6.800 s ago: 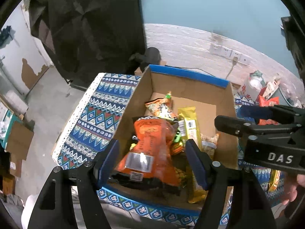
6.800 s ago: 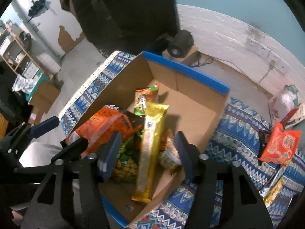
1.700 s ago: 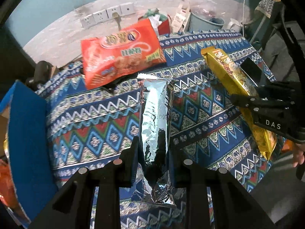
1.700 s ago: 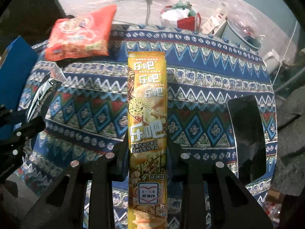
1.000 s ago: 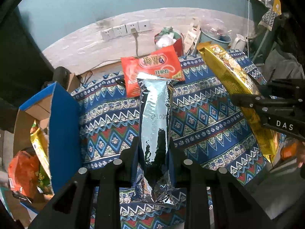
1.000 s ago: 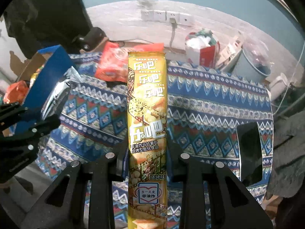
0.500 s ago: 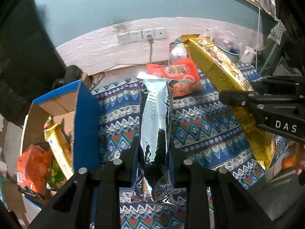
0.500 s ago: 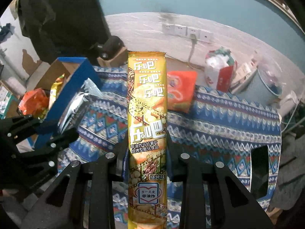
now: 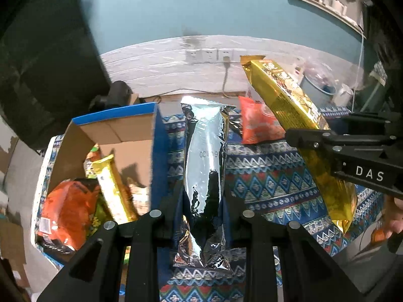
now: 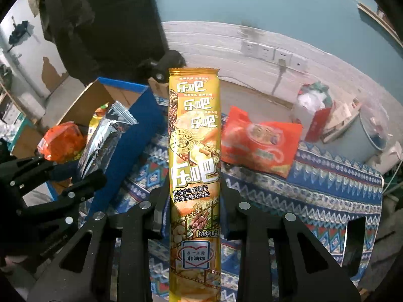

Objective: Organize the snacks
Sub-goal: 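Carry both snacks over the box and open both grippers to drop them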

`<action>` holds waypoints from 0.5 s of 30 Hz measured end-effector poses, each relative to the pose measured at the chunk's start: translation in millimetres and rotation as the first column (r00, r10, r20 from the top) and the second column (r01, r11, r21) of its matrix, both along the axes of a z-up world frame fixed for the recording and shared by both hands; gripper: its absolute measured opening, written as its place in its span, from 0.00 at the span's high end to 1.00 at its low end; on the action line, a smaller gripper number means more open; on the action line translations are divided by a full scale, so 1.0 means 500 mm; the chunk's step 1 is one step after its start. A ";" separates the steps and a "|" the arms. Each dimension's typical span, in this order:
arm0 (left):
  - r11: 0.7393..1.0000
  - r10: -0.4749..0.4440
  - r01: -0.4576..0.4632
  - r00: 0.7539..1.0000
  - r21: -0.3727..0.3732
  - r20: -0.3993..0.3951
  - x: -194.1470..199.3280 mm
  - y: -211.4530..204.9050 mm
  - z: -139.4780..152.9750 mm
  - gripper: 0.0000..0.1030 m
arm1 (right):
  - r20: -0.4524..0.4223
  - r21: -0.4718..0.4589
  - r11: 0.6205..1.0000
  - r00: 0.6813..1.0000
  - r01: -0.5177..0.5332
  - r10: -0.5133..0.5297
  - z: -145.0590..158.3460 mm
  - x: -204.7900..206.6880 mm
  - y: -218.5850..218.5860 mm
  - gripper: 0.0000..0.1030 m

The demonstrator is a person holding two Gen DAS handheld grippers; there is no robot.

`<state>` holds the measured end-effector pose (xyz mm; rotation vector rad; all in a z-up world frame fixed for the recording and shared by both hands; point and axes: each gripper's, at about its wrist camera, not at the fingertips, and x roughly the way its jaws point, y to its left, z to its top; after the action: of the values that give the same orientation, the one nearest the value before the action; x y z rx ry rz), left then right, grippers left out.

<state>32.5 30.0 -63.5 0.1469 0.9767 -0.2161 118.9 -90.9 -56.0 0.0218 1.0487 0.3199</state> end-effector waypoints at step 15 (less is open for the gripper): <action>0.994 0.107 -0.106 0.994 -0.022 0.009 0.002 0.139 0.000 0.74 | -0.001 0.022 0.996 0.996 -0.091 0.091 0.013 0.045 0.147 0.73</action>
<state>33.4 99.7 -63.4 0.0756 0.9692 -0.1278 141.5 -17.4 -49.6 -0.0062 1.0501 0.4137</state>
